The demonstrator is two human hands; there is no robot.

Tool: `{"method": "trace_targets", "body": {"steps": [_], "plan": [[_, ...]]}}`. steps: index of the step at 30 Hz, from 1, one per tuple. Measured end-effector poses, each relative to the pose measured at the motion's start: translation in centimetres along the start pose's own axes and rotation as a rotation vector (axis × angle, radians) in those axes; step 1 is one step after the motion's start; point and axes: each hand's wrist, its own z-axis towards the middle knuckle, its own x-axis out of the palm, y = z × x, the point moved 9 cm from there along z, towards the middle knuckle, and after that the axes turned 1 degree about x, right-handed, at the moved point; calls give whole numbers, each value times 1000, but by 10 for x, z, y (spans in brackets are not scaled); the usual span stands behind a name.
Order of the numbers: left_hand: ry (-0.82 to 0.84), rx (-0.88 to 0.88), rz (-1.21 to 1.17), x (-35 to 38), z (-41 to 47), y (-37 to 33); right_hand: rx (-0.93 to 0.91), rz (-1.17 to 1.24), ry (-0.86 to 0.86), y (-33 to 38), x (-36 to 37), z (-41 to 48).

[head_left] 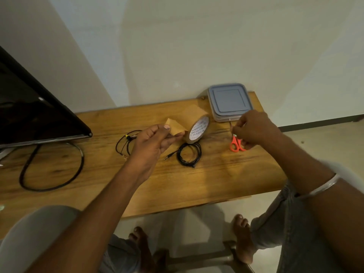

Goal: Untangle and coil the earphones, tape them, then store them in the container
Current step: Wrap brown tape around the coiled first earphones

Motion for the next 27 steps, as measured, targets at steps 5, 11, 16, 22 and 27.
{"method": "trace_targets", "body": {"steps": [5, 11, 16, 22, 27], "plan": [[-29, 45, 88, -4, 4, 6, 55, -314, -47, -8, 22, -4], [-157, 172, 283, -24, 8, -8, 39, -362, -113, -10, 23, -3], [-222, 272, 335, -37, 7, -26, 107, -255, 12, -21, 32, 0], [-277, 190, 153, -55, 12, -21, 87, -232, -20, -21, 36, -5], [-256, 78, -79, -55, 15, -14, 105, -208, 5, -19, 44, -3]]}}
